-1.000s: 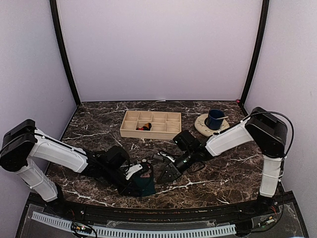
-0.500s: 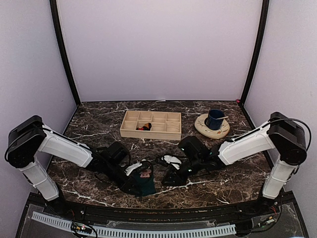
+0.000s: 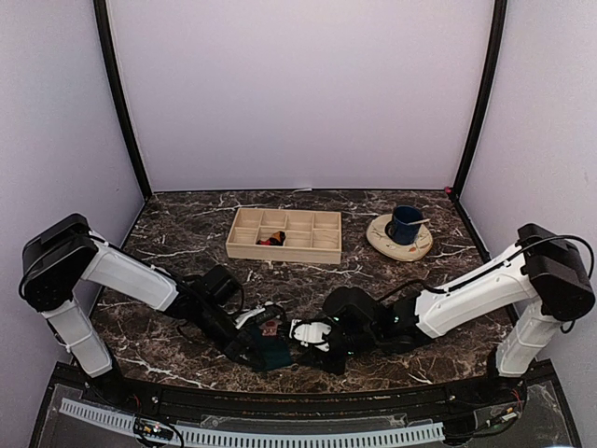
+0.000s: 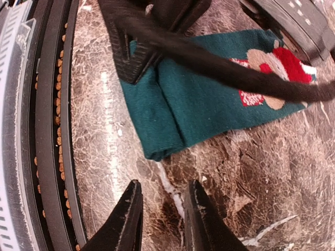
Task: Roll the socks
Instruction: Roll the sock at the center of the board.
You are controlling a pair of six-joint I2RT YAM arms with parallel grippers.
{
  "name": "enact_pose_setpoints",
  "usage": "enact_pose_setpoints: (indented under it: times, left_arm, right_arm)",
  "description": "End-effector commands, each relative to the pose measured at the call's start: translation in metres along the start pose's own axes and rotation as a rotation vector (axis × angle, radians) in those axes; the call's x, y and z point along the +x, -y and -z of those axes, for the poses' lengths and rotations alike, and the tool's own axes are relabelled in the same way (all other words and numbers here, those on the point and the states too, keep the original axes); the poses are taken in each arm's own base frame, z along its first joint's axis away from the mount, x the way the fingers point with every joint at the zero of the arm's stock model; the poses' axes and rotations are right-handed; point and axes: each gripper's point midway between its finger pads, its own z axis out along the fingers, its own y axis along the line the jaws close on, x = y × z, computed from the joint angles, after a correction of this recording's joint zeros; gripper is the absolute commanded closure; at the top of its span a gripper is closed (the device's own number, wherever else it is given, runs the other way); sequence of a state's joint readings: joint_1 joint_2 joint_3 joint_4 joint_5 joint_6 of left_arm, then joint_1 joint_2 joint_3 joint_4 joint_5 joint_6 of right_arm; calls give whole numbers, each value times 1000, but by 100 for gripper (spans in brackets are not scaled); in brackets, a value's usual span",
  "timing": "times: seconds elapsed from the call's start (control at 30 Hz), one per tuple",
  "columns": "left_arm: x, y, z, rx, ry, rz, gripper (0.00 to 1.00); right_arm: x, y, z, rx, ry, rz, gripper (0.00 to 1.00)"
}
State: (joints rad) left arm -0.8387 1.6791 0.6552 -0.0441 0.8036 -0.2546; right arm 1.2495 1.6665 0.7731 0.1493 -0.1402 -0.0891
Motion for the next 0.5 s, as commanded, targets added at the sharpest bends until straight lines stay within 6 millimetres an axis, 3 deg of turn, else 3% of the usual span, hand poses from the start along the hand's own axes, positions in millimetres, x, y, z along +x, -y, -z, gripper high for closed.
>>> enact_pose_setpoints:
  times: [0.0, 0.2, 0.47]
  left_arm:
    - [7, 0, 0, 30, -42, 47, 89]
    - [6, -1, 0, 61, -54, 63, 89]
    - [3, -1, 1, 81, -58, 67, 89]
  right_arm:
    - [-18, 0, -3, 71, 19, 111, 74]
    - [-28, -12, -10, 76, 13, 193, 71]
    - [-26, -22, -23, 57, -23, 256, 70]
